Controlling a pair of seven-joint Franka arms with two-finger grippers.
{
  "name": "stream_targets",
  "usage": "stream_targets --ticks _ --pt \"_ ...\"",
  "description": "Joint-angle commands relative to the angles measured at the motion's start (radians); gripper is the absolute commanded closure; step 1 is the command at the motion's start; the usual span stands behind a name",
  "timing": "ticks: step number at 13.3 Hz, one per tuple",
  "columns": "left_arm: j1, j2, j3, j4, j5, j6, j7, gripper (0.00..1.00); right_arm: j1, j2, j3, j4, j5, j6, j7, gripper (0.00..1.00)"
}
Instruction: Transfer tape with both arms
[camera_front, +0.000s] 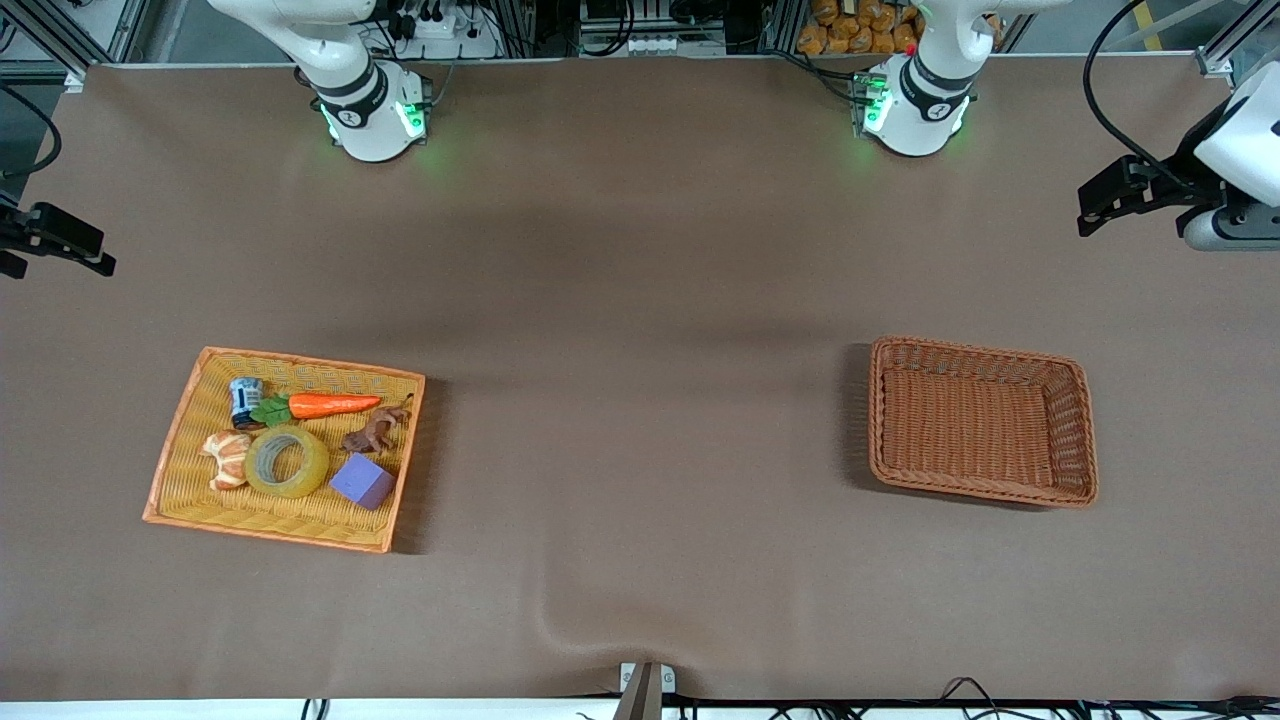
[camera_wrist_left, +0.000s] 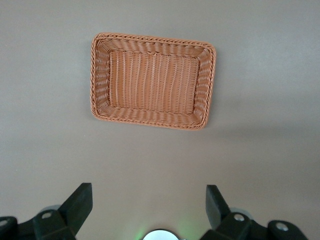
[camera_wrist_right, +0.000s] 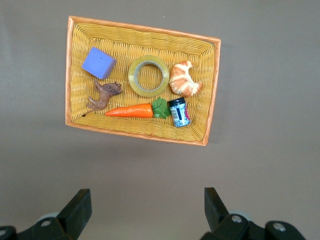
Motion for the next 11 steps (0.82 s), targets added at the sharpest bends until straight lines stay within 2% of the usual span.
stream_targets --ticks 1,11 --pt "0.006 -0.008 0.005 0.007 -0.031 -0.008 -0.008 0.00 -0.017 0.004 0.014 0.013 0.012 -0.018 0.015 0.00" --pt "0.003 0.005 0.007 -0.001 -0.019 -0.008 -0.010 0.00 -0.004 0.007 0.020 0.001 0.015 -0.009 0.014 0.00"
